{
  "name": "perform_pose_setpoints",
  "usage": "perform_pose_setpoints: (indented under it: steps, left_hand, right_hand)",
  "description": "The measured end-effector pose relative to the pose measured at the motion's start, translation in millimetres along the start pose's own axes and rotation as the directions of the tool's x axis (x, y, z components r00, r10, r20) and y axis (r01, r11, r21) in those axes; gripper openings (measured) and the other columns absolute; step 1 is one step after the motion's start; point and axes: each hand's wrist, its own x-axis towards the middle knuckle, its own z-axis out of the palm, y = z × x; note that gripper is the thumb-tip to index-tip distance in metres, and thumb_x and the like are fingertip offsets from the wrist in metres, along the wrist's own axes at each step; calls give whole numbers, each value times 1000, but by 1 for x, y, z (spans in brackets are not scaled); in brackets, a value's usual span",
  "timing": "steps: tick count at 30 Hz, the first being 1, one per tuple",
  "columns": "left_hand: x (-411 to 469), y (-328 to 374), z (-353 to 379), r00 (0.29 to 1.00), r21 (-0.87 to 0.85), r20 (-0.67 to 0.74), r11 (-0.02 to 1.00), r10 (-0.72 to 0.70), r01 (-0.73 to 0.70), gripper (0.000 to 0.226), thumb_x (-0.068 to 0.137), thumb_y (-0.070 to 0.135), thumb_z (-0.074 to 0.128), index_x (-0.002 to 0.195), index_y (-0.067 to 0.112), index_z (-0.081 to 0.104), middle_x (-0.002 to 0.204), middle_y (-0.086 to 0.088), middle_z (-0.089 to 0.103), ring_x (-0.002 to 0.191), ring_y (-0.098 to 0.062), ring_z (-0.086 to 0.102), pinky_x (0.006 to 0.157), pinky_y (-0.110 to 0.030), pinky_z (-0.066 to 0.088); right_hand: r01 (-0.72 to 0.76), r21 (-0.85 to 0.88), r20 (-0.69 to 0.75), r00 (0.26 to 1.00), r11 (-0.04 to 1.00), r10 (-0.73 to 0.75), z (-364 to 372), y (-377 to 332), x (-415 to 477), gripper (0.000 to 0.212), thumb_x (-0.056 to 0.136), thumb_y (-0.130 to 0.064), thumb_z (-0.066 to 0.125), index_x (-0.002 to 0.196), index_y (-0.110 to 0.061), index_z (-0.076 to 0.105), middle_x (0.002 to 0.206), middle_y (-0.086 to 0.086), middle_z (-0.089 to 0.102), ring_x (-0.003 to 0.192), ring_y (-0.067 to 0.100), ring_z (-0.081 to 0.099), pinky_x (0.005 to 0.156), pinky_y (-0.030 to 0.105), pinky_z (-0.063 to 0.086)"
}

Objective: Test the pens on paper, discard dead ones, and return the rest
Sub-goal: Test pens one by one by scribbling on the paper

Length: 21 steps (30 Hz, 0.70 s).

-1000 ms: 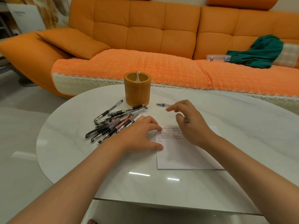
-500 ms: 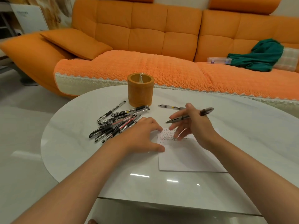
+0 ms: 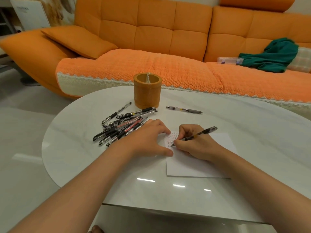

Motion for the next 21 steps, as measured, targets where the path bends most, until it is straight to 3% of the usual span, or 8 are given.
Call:
perform_pose_setpoints:
  steps: [7,17,21]
  left_hand:
    - [1,1,0,1000,4,1,1000,-1,1,74,75,59,77,139,35,50,135,16,41,128,-5,33,107,-32,37]
    - [2,-1,1,1000,13,4,1000,-11,11,76,73,61,76,140,35,49,136,18,40,129,-4,33,108,-34,37]
    - [1,-1,1,1000,8,0,1000,-8,8,76,72,62,76,139,35,50,134,18,40,126,-3,34,108,-35,38]
  right_hand:
    - [4,-23,-28,1000,1000,-5,1,4,2,19,82,-7,70,68,-6,57,54,-1,56,51,14,49,51,27,40]
    - [25,-34,-57,998,999,-27,3,-1,-1,23,82,0,70,66,-5,53,53,0,59,46,10,54,47,20,42]
    - [11,-24,-9,1000,1000,-12,2,-2,-2,25,83,-1,70,65,-10,55,54,-2,60,49,10,57,49,20,44]
